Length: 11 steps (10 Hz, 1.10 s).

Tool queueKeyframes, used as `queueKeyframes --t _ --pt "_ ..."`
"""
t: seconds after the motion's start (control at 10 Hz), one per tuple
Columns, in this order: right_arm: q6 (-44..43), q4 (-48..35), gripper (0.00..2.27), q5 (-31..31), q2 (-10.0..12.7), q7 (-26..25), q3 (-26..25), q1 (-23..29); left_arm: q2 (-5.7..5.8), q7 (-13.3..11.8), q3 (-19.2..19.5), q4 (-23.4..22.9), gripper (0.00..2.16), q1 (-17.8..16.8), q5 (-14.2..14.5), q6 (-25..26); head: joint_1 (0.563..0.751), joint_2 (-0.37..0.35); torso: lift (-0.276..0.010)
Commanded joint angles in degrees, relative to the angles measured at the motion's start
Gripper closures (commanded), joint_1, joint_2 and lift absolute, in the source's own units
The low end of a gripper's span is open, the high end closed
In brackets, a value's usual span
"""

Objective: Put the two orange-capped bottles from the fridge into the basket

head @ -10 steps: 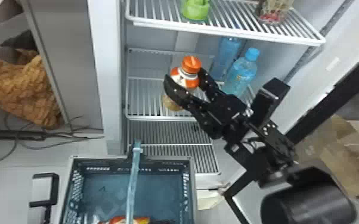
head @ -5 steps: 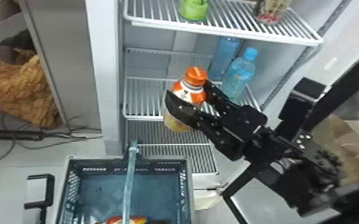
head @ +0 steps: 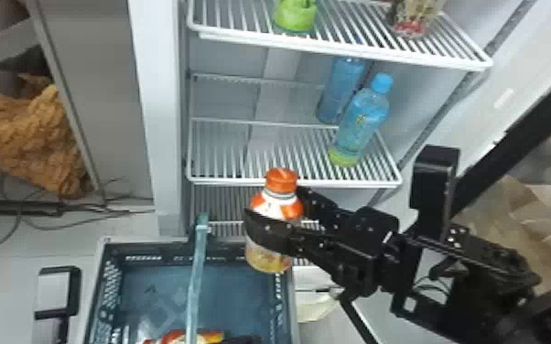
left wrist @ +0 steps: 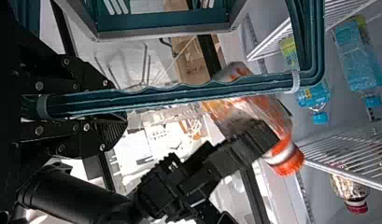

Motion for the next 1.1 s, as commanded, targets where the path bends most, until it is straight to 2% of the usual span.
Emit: queueKeyframes --t 0.0,0.2,0.4,0.5,0.8,1.0 --pt "4.6 0.2 0.8 -0.7 -0.1 0.2 -0.2 -0.2 0.0 0.1 -0.1 0.0 1.2 -0.1 -0.1 0.0 0.695 -0.268 -0.235" --pt "11.8 4.1 0.8 -5.6 -0.9 2.2 1.4 -2.6 0.27 0.1 -0.5 0.0 1.2 -0.5 -0.1 0.0 0.695 -0.273 -0.235" --pt "18.0 4.8 0.8 -5.4 -1.4 2.5 2.9 -4.4 0.18 0.1 -0.3 0.0 1.2 -0.2 0.2 -0.7 0.695 -0.247 -0.235" --pt "19.8 7.8 0.8 -5.5 -1.6 3.1 3.6 -6.3 0.27 0.1 -0.4 0.0 1.2 -0.2 0.1 -0.7 0.695 -0.241 -0.235" --pt "20.6 17.5 0.77 -6.3 -2.2 5.9 7.3 -11.9 0.18 0.2 -0.4 0.0 1.2 -0.2 0.3 -0.6 0.695 -0.231 -0.235" --pt "19.1 18.6 0.52 -6.1 -2.4 6.2 8.5 -13.2 0.18 0.2 -0.5 0.0 1.2 -0.2 -0.1 -0.3 0.695 -0.205 -0.235"
